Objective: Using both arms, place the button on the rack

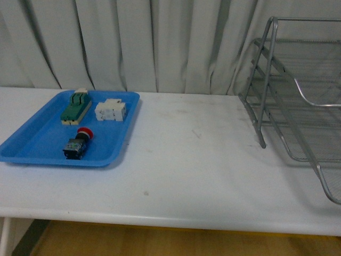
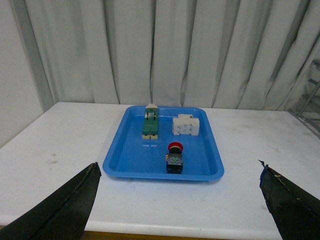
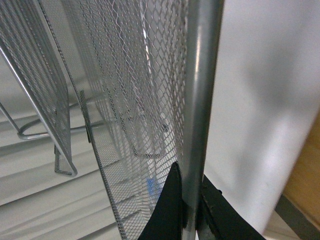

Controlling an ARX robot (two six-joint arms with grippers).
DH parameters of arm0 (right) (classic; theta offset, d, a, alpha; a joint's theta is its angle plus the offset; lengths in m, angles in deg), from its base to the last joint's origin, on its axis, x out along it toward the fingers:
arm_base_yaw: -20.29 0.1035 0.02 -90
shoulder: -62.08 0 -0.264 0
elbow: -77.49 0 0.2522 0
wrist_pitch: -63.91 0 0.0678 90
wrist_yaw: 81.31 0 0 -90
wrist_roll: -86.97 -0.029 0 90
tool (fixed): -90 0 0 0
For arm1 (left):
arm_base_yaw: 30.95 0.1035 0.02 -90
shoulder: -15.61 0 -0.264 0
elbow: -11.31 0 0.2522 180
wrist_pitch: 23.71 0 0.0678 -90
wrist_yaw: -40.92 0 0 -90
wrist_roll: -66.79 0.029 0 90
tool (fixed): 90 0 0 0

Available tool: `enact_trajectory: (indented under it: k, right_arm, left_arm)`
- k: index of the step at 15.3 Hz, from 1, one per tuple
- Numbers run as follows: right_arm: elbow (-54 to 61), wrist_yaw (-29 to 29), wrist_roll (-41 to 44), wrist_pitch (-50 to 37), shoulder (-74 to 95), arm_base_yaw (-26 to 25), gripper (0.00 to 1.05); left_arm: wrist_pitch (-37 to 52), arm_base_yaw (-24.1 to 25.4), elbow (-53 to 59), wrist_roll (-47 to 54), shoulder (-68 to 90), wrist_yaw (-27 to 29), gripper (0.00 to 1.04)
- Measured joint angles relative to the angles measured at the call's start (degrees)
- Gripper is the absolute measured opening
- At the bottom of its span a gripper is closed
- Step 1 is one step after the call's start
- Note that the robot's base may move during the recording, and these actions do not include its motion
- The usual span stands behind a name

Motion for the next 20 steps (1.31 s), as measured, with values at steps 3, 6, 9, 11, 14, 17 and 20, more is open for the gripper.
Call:
enact_trajectory:
  k: [3,6,9,11,14,17,20]
  right_arm:
    - [4.2,1.3,-0.6,0.8,-0.8,-0.5,0.24]
    - [7.4,3.1,-2.6,2.5,-2.7,-1.1,0.63]
    - [10.6,4.3,-5.1,4.5,-7.8,-2.6,1.0]
    - [13.3,0.5,2.6,6.6,-15.1,-1.6,0.89]
    - [18.3,-9.3,50.9,5.5,-49.3,6.9,0.53]
    - [19.8,-16.3,76.4,20.7,-68.1,13.8,0.14]
    - [19.8,-21.3,80.4,35.2,-83.4,18.9,0.02]
  left_arm:
    - [0.0,0.0,0.0,0.0,0.0,0.0,0.98]
    - [0.0,0.0,0.0,0.0,0.0,0.0,0.98]
    - [0.0,0.0,0.0,0.0,0.0,0.0,0.98]
    - [0.0,0.0,0.0,0.0,0.0,0.1,0.98]
    - [0.0,0.0,0.0,0.0,0.0,0.0,0.98]
    - [0.0,0.0,0.0,0.0,0.0,0.0,0.98]
    - [0.0,0.0,0.0,0.0,0.0,0.0,0.98]
